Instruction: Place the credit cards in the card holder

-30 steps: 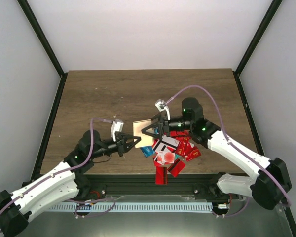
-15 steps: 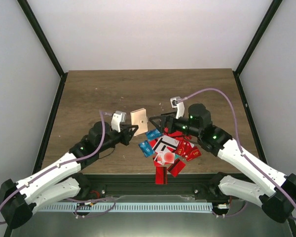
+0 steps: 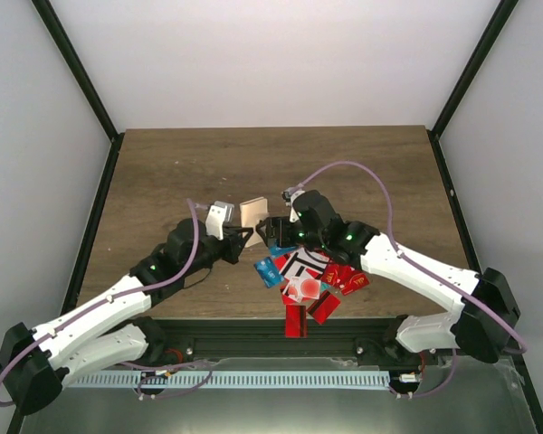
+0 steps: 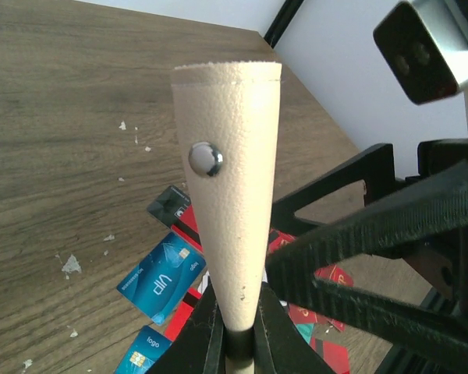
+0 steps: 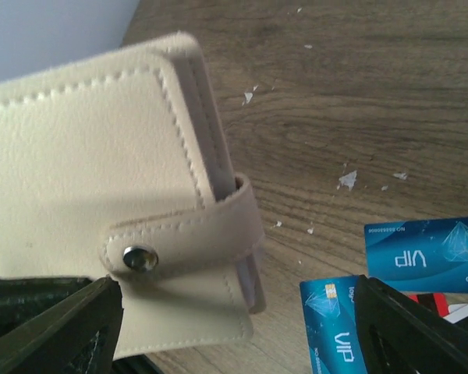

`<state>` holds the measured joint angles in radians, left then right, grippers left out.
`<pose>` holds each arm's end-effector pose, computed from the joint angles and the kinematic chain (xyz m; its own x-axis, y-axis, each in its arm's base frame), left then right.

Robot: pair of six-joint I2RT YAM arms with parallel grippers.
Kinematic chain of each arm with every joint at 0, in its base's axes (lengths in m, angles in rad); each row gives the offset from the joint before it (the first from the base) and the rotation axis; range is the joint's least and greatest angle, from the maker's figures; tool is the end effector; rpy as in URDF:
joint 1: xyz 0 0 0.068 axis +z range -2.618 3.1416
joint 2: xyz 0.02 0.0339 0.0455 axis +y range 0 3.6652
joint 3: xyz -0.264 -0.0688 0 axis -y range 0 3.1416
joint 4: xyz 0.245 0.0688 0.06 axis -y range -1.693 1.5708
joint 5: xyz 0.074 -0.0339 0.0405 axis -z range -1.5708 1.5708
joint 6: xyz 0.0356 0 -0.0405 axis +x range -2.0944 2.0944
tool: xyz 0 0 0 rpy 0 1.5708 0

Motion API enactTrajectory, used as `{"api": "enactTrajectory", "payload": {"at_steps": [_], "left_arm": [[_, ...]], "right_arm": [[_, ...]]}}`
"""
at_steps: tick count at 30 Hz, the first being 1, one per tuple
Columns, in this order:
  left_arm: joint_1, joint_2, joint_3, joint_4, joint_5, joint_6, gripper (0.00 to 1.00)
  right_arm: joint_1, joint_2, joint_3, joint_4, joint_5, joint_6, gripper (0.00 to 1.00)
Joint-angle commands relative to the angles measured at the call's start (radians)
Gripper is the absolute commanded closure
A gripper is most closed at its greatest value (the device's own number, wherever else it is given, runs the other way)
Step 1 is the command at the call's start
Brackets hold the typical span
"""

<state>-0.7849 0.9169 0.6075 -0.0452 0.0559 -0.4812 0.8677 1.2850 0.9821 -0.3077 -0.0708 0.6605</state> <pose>0.1498 -0.1525 0.2676 -0.5615 -0.0923 -0.8223 0.5447 0.7069 -0.4512 0.1837 0.2206 0.2882 -0.7826 0.0232 -0.6221 -0.4030 0.7427 0.5347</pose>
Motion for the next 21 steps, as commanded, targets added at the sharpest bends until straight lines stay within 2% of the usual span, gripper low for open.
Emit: {"api": "enactTrajectory", "payload": {"at_steps": [1, 11, 21], "left_arm": [[0.002, -0.006, 0.023, 0.003, 0.021, 0.022, 0.96], [0.002, 0.002, 0.027, 0.024, 0.077, 0.038, 0.96], [0.002, -0.036, 0.035, 0.002, 0.058, 0.049, 0.96]], "right_arm": [[0.007, 0.009, 0.069, 0.0, 0.069, 0.018, 0.18], [0.007, 0.063, 0.105, -0.002, 0.064, 0.005, 0.19], [0.007, 0.096, 0.077, -0.065, 0.099, 0.022, 0.19]]}}
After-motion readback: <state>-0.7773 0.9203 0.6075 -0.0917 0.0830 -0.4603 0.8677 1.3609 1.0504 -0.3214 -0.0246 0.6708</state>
